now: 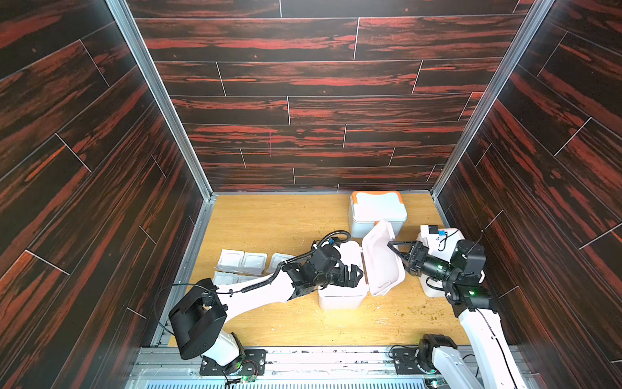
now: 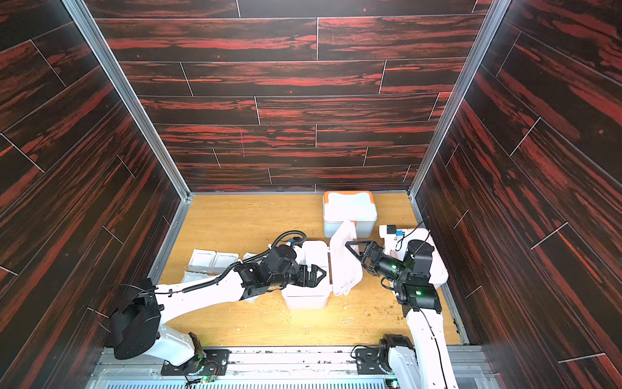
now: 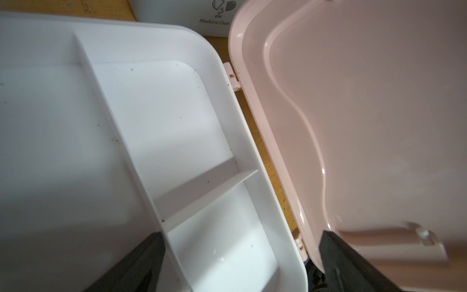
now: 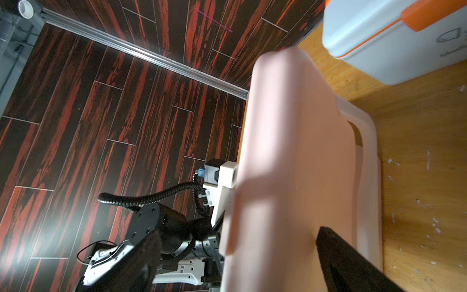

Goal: Open first aid kits and take out gauze
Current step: Close the lid of the first aid kit.

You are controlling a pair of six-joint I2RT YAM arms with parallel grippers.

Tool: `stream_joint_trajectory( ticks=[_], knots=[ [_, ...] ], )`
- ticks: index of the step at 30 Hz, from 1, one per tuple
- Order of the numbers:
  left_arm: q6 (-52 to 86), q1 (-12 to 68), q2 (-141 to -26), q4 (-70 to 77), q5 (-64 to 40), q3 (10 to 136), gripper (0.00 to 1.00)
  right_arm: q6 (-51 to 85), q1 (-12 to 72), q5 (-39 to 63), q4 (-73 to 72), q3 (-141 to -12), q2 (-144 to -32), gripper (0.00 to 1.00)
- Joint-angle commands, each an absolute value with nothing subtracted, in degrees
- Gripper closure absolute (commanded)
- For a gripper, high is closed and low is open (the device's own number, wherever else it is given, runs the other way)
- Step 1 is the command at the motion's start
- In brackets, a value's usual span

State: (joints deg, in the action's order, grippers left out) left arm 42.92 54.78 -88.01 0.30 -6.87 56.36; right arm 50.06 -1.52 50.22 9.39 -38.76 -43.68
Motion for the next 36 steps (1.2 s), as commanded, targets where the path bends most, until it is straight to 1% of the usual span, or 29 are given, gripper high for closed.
stream_joint_trajectory(
  ticks=[1,6,16,21,25,30,36],
  knots=[
    [43.0,55.3,-88.2,3.2,-7.1,57.4,0.0,50.7,1.9,52.1,6.5,-41.1,-43.8,0.01],
    [42.9,55.4,-87.4,3.3,-6.8,57.1,0.0,48.8,6.4,49.5,7.1,-42.7,-44.9,0.01],
    [42.8,55.3,-84.0,2.7,-5.8,56.0,0.0,44.0,6.5,46.0,13.7,-45.2,-44.6,0.01],
    [42.4,55.4,-80.8,1.8,-4.5,55.1,0.0,43.2,6.7,48.9,12.2,-44.8,-43.8,0.01],
    [41.5,55.4,-76.9,1.6,-2.4,53.1,0.0,42.1,6.9,50.4,12.7,-45.4,-43.9,0.01],
    [39.9,55.3,-69.6,1.1,2.7,49.0,0.0,41.8,7.3,51.4,12.2,-46.2,-44.7,0.01],
    [37.0,55.3,-57.3,1.9,9.5,41.5,0.0,41.4,9.5,52.6,10.6,-46.7,-47.0,0.08]
  ],
)
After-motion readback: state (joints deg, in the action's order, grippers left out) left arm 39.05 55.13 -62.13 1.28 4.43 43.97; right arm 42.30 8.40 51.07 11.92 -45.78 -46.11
